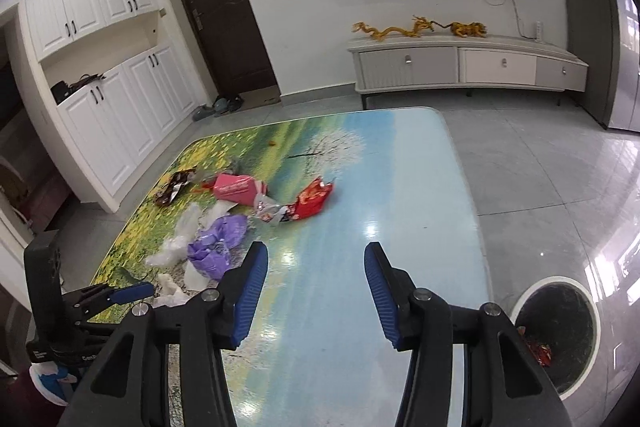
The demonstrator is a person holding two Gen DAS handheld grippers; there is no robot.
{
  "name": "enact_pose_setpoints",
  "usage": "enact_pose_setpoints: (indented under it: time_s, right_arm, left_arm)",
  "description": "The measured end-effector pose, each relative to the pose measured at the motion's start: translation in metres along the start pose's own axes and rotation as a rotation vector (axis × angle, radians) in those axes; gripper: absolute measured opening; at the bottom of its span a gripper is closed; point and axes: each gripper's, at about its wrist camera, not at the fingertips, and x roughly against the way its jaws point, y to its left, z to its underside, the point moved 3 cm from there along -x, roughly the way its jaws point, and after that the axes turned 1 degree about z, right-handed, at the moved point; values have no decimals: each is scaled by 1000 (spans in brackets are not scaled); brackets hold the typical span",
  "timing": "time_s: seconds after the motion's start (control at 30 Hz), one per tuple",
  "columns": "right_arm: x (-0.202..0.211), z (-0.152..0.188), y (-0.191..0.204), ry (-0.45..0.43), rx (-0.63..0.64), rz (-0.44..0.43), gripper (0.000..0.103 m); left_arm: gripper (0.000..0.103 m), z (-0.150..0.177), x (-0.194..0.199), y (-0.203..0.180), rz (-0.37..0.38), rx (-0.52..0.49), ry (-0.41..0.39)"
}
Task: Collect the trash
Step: 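Grasp the purple plastic bag with the right tool while the left grasps white tissue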
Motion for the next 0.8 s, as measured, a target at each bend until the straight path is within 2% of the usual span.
enact_pose_setpoints:
  time_s: [0.23,0.37,0.47,0.6,0.8]
  right_arm:
    - [-34,4,44,70,54,-102,51]
    - [-55,4,66,100,88,-141,53]
    - [-70,4,77,124,101,-162,53]
    - [-87,7,90,153,124,-177,53]
    - [-112,12,98,190,140,-154,53]
  left_arm:
    - [57,0,-14,6,-29,-3,2]
    - [33,2,-13,13,-5,17,-6]
    - [25,3,-9,17,11,36,-16]
    - [22,6,-6,23,22,69,-29]
    - [22,7,-4,24,36,85,-36]
